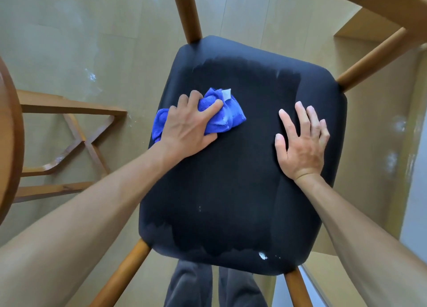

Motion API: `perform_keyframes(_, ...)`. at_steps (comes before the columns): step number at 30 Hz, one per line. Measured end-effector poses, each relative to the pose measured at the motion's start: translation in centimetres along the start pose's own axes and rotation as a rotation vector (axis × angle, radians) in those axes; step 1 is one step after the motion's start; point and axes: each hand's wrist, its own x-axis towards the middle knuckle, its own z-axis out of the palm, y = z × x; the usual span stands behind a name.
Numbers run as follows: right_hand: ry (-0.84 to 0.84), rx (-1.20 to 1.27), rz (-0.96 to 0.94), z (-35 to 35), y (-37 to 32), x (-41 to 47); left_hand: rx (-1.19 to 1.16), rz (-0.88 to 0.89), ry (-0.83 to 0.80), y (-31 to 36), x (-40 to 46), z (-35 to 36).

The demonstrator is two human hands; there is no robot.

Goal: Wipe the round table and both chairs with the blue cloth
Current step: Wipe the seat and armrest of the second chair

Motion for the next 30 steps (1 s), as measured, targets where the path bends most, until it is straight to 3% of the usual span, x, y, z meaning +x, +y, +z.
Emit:
perform_keyframes(10,-0.026,0.011,0.004,-0.3,-0.1,0.0,-0.068,0.171,0.063,3.5,-11.1,3.1)
perform_keyframes(18,-0.049,0.027,0.002,-0.3,0.1,0.1,-0.059,0.351,-0.133,4.8,-16.4,3.7)
perform_keyframes(24,-0.204,0.213,0.045,-2.5,0.1,0.6,-0.047,0.563,-0.423,5.5,-20.0,2.7)
perform_keyframes(28,-0.238,0.277,0.040,-4.3,1.7,0.2,-0.165,0.516,-0.275,6.8,-15.9,0.3)
perform_keyframes(30,-0.269,0.216,0.173,-5.2,2.6,-0.9,-0.206,0.446,-0.131,8.3,-11.0,-0.8)
